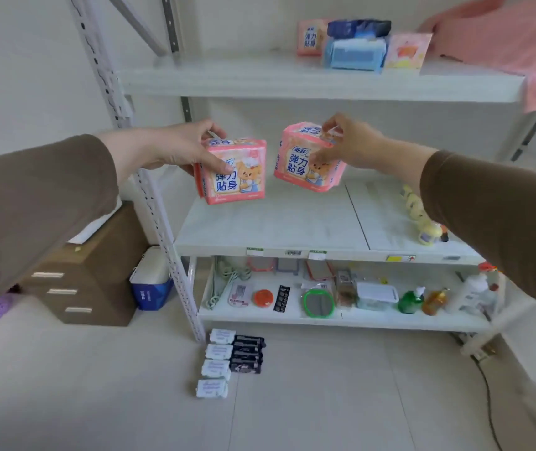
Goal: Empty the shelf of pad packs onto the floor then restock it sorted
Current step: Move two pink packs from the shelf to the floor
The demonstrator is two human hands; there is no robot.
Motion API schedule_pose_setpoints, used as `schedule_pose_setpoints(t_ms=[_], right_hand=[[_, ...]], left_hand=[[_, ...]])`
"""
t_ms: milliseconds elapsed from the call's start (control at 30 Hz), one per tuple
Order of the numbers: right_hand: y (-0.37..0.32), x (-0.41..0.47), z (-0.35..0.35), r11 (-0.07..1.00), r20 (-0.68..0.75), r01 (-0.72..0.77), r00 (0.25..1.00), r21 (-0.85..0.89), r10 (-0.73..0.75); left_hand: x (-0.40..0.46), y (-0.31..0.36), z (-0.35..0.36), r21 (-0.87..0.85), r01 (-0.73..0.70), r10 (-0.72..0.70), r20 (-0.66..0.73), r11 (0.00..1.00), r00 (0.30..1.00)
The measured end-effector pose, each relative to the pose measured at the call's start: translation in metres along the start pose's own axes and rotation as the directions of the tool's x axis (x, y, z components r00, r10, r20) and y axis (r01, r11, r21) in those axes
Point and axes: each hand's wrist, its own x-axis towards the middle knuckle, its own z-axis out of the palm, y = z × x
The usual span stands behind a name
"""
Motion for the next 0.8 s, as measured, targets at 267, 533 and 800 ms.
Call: schedule_pose_setpoints(t_ms=[267,533,800], right_hand=[[0.042,-0.079,0.149,0.988,0.089,-0.152,0.984,-0.035,0.155],[0.1,-0.144,0.286,0.958,0.142,-0.244,0.954,-0.15,0.265],[0.186,-0.194,0.397,0.949,0.192,-0.295,0.931,-0.11,0.311]], left_hand=[[-0.029,-0.131,0.087,-0.012,0.022,-0.02,0.164,1.0,0.986],[-0.047,-0.25,0.203,0.079,0.043,-0.061,0.243,0.996,0.968],[-0.053,-0.335,0.339,0.117,0.073,-0.102,0.264,0.99,0.959]])
